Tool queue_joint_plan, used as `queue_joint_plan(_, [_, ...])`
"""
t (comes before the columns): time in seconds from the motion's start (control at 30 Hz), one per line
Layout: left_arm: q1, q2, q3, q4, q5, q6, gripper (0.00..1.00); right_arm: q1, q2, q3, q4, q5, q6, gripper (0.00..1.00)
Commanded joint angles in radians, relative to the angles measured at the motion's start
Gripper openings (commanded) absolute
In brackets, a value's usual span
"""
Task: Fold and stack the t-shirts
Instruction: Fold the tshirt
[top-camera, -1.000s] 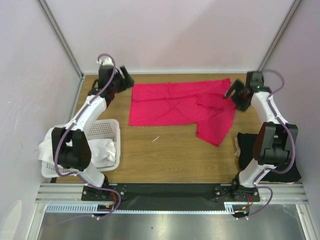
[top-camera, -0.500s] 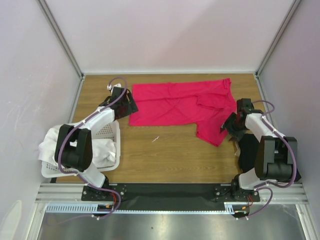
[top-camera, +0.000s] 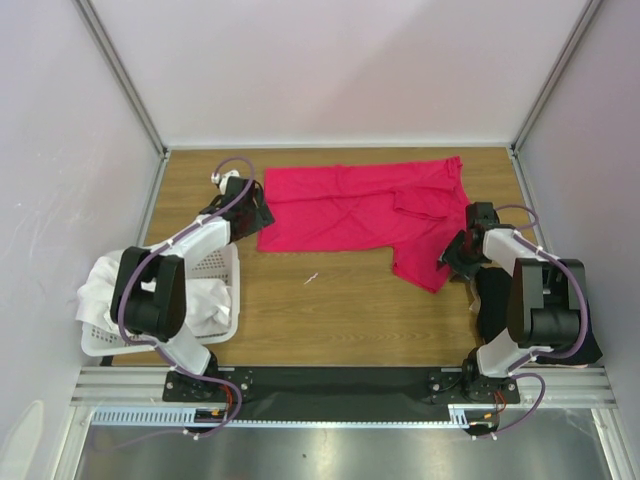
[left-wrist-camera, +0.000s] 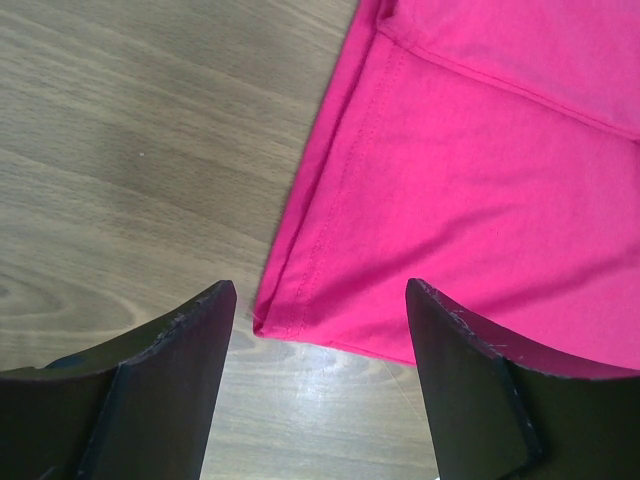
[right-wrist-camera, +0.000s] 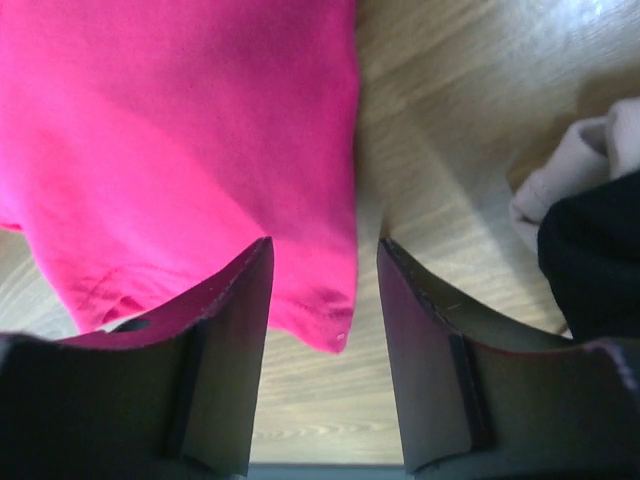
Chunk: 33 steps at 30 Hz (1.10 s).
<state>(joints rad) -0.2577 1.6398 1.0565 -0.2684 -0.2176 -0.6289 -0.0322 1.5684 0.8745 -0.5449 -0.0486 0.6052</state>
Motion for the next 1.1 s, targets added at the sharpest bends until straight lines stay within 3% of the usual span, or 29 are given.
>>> queue_joint_plan(0.0, [-0.003,0.023,0.010,0.003,-0.048,-0.035,0.75,0.006,0.031,-0.009,0.040,0.029,-0.016,0.51])
queue_joint_plan(0.13, [-0.002,0.048,0.013,0.005,-0.051,-0.064,0.75,0.006,0.056,-0.009,0.046,0.047,-0.031,0.46])
queue_joint_plan(0.27, [-0.003,0.080,0.008,-0.002,-0.046,-0.098,0.73,0.006,0.064,-0.003,0.051,0.047,-0.032,0.22])
queue_joint_plan(0.4, [-0.002,0.097,-0.007,0.000,-0.060,-0.140,0.71,0.006,0.062,0.012,0.042,0.047,-0.033,0.07])
queue_joint_plan(0.6, [-0.003,0.106,0.002,-0.049,-0.114,-0.163,0.64,0.006,0.090,0.034,0.033,0.047,-0.044,0.03])
queue_joint_plan(1.07, [-0.029,0.103,-0.032,-0.026,-0.046,-0.135,0.61,0.008,0.117,0.087,0.003,0.047,-0.055,0.01])
